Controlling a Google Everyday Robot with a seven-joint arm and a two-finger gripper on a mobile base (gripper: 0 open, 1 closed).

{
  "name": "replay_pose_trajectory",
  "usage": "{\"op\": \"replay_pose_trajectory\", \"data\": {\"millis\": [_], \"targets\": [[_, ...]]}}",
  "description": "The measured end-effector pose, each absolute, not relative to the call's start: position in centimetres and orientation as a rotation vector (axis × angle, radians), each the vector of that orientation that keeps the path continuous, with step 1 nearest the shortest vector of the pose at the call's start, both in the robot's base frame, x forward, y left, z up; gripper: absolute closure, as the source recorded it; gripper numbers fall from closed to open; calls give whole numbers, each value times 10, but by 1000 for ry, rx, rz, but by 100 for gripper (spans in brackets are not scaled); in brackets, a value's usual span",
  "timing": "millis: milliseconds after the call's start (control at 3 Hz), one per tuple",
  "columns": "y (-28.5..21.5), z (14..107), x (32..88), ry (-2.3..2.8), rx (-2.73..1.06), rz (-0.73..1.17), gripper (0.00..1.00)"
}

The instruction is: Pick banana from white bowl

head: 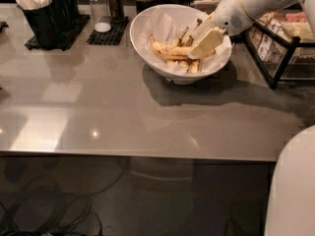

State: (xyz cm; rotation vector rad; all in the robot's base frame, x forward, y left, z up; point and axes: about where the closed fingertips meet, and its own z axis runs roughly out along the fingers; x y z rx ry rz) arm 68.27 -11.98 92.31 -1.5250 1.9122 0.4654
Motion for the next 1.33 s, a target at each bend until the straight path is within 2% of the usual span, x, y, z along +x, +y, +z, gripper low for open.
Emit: {"op": "replay_pose_trajectory", "data": {"millis": [333, 1333], "targets": [[-111, 914, 701, 1906, -1536, 446, 37], [-112, 862, 719, 1997, -1526, 489, 42]]}}
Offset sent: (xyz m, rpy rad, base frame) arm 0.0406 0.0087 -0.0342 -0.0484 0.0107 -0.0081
